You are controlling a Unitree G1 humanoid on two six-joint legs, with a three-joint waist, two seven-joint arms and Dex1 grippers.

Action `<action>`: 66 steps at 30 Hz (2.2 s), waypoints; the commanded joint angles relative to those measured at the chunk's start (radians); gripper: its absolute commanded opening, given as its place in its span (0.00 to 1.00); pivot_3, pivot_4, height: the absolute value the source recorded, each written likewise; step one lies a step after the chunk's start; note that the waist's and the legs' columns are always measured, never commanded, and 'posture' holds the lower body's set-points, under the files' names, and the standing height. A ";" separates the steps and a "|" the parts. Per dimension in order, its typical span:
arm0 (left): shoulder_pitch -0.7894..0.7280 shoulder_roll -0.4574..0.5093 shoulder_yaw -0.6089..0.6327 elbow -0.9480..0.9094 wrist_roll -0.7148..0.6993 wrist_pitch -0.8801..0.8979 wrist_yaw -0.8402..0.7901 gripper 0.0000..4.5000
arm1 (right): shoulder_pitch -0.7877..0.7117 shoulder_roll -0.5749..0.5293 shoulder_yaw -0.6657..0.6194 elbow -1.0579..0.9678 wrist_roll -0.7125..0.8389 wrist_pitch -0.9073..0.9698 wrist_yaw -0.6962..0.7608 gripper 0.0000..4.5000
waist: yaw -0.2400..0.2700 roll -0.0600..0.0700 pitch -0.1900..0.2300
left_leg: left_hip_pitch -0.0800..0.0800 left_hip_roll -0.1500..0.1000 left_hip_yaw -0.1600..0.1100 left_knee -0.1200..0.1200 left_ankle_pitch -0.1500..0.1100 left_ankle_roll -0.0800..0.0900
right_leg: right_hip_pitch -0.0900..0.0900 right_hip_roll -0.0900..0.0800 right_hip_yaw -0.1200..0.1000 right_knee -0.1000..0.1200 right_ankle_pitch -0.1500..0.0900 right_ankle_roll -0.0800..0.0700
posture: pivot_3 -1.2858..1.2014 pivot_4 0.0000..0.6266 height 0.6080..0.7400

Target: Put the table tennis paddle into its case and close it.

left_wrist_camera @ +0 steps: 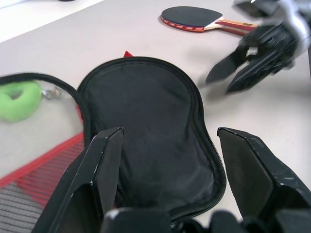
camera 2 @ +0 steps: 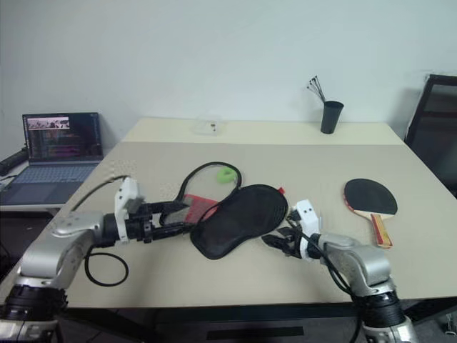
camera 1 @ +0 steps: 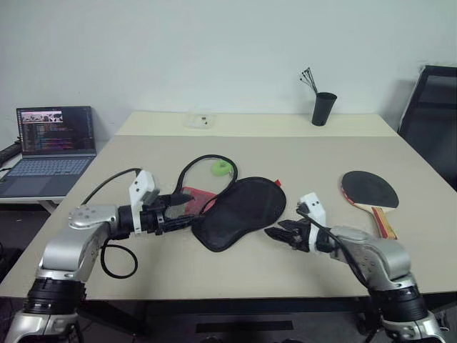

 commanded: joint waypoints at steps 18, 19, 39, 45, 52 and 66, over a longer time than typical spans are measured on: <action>-0.086 0.032 -0.003 0.003 0.018 0.017 -0.043 0.75 | -0.187 0.308 -0.134 0.191 0.034 0.012 -0.150 0.72 | -0.009 0.000 0.000 | 0.000 0.001 0.000 -0.001 0.000 0.000 | -0.001 0.001 0.000 0.001 0.004 0.003 | 0.52 0.24 1.00; -0.088 0.030 -0.004 0.003 0.019 0.018 -0.042 0.75 | -0.194 0.313 -0.135 0.199 0.032 0.009 -0.154 0.72 | -0.010 0.000 0.000 | 0.000 0.001 0.000 -0.001 0.000 0.000 | -0.001 0.001 0.000 0.002 0.004 0.003 | 0.52 0.24 1.00; -0.013 -0.026 -0.006 -0.101 -0.003 0.026 -0.017 0.75 | -0.265 0.003 -0.183 0.229 0.090 0.215 -0.034 0.01 | -0.007 0.000 0.000 | 0.000 0.000 0.000 -0.001 0.000 0.000 | -0.002 0.001 0.000 0.001 0.002 -0.003 | 0.52 0.24 1.00; -0.012 -0.055 -0.020 -0.123 0.004 0.029 -0.011 0.75 | -0.331 -0.169 -0.060 0.338 0.057 0.207 0.148 0.01 | -0.007 0.000 0.000 | 0.000 0.001 0.001 -0.001 0.000 0.000 | -0.002 0.002 0.001 0.001 0.001 0.001 | 0.52 0.24 1.00; -0.002 -0.064 -0.029 -0.139 0.006 0.028 -0.006 0.75 | -0.466 -0.292 0.156 0.576 -0.101 0.023 0.397 0.01 | -0.007 0.000 0.000 | 0.000 0.000 0.002 -0.001 0.000 0.000 | -0.002 0.002 0.001 0.000 0.002 0.005 | 0.52 0.24 1.00; 0.017 -0.071 -0.036 -0.155 0.011 0.026 0.002 0.75 | -0.724 -0.217 0.236 1.049 -0.364 -0.312 0.572 0.01 | -0.007 0.000 0.001 | -0.001 0.001 0.002 -0.001 0.000 0.000 | -0.003 0.003 0.002 0.001 0.004 0.003 | 0.52 0.24 1.00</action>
